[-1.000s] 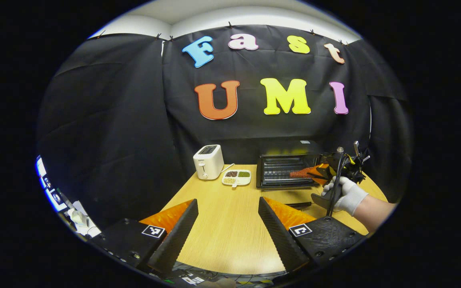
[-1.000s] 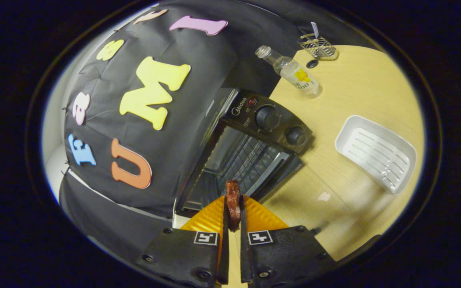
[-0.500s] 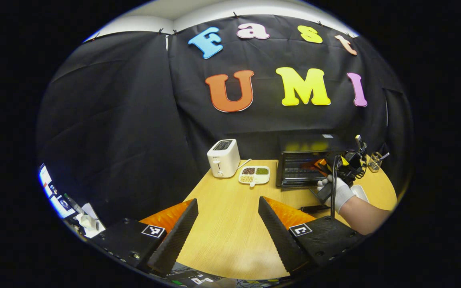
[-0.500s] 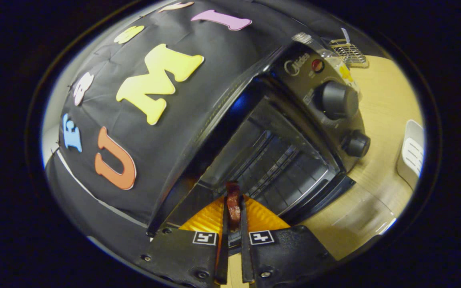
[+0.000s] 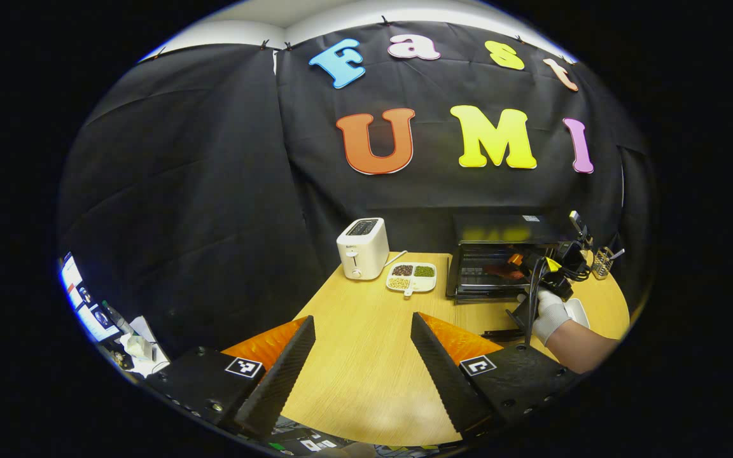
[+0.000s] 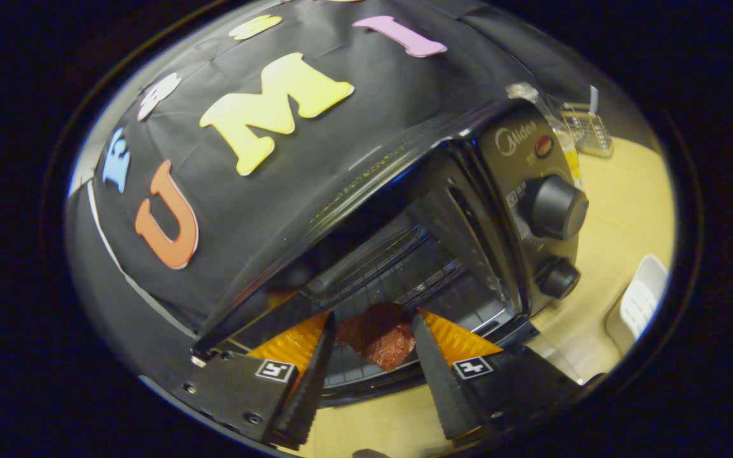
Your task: Open the electric oven with the left hand, put the food in, and close the electric oven.
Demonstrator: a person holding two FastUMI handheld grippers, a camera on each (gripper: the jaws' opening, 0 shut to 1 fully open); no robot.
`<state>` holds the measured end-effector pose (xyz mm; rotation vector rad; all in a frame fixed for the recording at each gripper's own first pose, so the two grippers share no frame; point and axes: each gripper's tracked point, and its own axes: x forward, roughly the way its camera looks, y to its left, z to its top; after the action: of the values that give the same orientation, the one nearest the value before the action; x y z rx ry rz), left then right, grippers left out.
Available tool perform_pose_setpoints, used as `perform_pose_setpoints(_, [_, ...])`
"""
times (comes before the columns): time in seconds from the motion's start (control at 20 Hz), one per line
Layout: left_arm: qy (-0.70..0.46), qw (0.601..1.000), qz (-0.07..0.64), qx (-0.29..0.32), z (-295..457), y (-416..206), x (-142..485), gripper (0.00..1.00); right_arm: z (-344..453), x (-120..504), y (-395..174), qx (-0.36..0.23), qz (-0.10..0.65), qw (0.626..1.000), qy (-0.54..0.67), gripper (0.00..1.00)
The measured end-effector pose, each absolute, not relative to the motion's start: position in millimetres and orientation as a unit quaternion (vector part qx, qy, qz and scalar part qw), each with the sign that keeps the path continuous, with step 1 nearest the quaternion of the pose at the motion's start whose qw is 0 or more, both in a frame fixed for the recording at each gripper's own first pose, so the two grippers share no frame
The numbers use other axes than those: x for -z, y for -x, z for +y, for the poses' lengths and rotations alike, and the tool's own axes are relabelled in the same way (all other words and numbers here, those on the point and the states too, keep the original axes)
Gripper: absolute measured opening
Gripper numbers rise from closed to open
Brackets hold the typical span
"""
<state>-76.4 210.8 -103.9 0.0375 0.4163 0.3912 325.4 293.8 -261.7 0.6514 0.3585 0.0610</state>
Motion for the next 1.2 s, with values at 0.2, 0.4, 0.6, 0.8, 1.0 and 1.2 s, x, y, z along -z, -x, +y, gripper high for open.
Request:
perform_pose_setpoints(0.2, [-0.024,0.965,0.195,-0.174,197.7,71.7,98.9,0.97,283.6,245.3,-313.4,-0.039,0.160,0.939,-0.303,0.92])
perform_pose_setpoints(0.4, [-0.015,0.972,0.179,-0.155,181.1,78.9,93.5,0.97,274.4,226.4,-281.5,-0.052,0.157,0.947,-0.276,0.93])
perform_pose_setpoints(0.6, [-0.009,0.979,0.156,-0.134,158.8,88.7,81.8,0.97,263.6,178.2,-231.6,-0.085,0.126,0.965,-0.216,0.95])
perform_pose_setpoints(0.8, [-0.015,0.988,0.123,-0.091,123.2,94.7,69.7,0.97,228.4,130.3,-174.2,-0.108,0.094,0.977,-0.155,0.96])
perform_pose_setpoints(1.0, [-0.015,0.994,0.097,-0.054,83.4,88.5,68.5,0.96,158.6,97.6,-113.8,-0.092,0.073,0.988,-0.101,0.95])
perform_pose_setpoints(1.2, [-0.018,0.995,0.097,-0.030,42.3,69.7,83.5,0.97,80.4,70.6,-63.7,-0.082,0.051,0.993,-0.069,1.00])
